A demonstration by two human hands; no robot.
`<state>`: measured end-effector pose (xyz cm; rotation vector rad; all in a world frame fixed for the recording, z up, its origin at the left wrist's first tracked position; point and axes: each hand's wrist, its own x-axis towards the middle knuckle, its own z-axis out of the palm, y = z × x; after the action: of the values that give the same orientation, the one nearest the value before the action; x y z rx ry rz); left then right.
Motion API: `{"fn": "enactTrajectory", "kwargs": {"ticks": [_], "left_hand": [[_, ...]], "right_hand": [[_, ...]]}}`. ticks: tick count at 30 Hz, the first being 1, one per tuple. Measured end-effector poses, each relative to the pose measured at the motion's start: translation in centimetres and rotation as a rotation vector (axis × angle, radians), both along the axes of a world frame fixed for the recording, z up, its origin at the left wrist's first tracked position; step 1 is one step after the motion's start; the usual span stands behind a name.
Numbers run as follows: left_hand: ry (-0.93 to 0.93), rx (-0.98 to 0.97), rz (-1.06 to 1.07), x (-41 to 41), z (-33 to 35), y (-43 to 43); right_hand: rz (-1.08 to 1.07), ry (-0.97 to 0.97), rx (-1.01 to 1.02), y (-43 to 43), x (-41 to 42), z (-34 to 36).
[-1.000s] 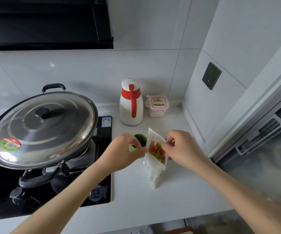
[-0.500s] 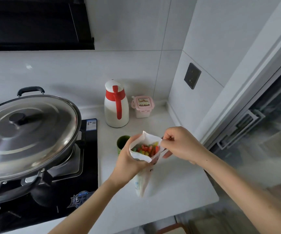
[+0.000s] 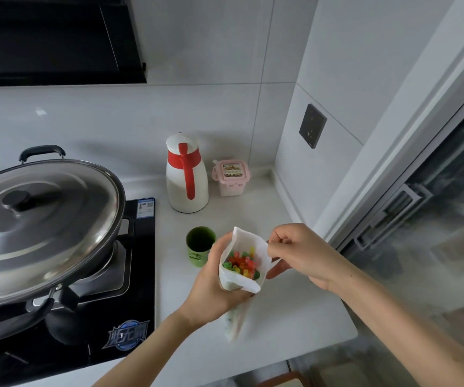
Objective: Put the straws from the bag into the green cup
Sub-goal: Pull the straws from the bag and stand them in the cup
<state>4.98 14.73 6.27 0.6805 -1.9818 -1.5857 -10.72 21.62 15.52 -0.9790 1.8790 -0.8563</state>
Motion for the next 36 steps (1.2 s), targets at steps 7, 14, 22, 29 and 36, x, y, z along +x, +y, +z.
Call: {"fn": "enactTrajectory", "kwargs": {"ticks": [7, 14, 22, 29, 36], "left_hand": [[-0.492, -0.332, 0.115, 1.9, 3.2, -3.4], [-0.712, -0.368, 0.213, 4.7, 3.9, -6.1], [-0.780, -0.369, 0.322, 6.8, 1.8, -6.6], [-0.876, -0.355, 0.274, 7.1, 0.4, -7.4], [-1.087, -0.440, 0.106, 6.5, 0.1, -7.5]], "right_hand": [[-0.163, -0.175, -0.114, -2.2, -1.3, -4.7], [0.297, 0.530, -0.014, -8.8, -0.3, -14.8], [0.631, 0.853, -0.026, -14.4, 2.2, -20.2], [0.716, 0.872, 0.076, -11.5, 1.9, -21.9], [-0.035, 0.160, -0.261, -7.9, 3.1, -16.6]]}}
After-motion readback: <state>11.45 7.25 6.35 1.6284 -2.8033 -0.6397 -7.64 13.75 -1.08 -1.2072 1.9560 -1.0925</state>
